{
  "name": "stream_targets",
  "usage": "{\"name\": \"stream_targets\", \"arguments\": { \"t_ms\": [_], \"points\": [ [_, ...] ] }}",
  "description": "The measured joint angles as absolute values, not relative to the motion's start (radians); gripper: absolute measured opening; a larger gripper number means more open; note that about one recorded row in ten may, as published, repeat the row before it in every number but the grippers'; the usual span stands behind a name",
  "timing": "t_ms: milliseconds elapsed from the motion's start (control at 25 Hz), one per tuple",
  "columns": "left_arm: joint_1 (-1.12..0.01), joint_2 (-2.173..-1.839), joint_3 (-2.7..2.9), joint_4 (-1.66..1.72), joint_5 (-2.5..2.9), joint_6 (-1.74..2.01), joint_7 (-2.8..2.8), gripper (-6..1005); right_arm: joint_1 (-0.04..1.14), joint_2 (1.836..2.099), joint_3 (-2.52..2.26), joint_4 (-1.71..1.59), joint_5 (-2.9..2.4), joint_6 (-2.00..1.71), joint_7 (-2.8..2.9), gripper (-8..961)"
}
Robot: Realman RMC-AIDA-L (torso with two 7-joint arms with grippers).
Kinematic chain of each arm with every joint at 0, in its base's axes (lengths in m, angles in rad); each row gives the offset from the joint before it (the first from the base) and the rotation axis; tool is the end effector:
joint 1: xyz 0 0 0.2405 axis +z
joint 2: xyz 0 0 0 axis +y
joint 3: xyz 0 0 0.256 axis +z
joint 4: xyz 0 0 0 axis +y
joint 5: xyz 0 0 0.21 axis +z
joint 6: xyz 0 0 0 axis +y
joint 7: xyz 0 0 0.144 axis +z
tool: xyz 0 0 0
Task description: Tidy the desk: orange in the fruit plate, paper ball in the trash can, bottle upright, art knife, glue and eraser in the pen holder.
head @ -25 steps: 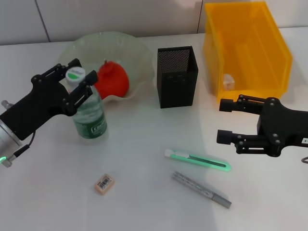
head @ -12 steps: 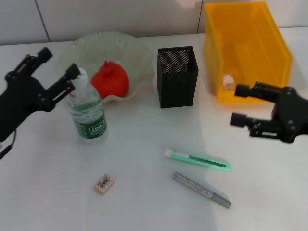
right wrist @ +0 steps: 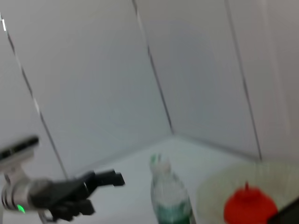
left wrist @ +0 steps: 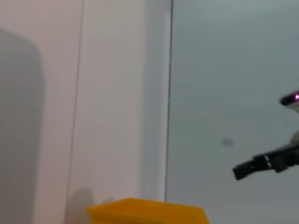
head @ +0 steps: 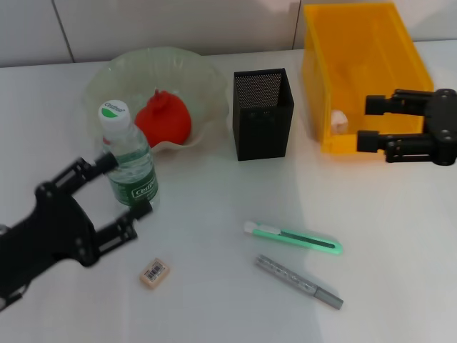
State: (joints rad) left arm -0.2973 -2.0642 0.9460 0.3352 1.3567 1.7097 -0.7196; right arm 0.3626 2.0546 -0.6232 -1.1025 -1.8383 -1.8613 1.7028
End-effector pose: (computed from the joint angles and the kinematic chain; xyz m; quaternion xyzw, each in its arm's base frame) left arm -0.2857 0.2501 -0.0136 -0.8661 -0.0936 -0.4228 0.2498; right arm 0.2494 0.2939 0.0985 -0.9201 0.2180 0.2920 0.1436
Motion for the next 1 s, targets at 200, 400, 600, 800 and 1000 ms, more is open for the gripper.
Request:
{"name": "stream_targets", "arguments": {
  "t_ms": [200,400,600,800,1000],
  "points": [
    [-0.287,-2.065,1.006,0.333,1.434,1.714,-0.722,800,0.435,2.064,-0.769,-1.369,-2.076,-1.851,1.973,789],
    [-0.283,-2.065,1.01,0.328,1.486,1.702,-0.736,796,0.522,2.065,-0.981,-1.539,-2.279,-1.864,2.219,788],
    [-0.276,-2.064,1.003,0.326,1.501,1.672,-0.75,793,0.62,2.075,-1.196,-1.589,-2.487,-1.871,2.388,788],
    [-0.28,-2.064,1.003,0.326,1.501,1.66,-0.756,790,0.716,2.079,-1.353,-1.518,-2.577,-1.863,2.507,788],
    [-0.284,-2.064,1.004,0.325,1.502,1.65,-0.763,787,0.747,2.084,-1.5,-1.44,-2.595,-1.769,2.552,776]
  ]
}}
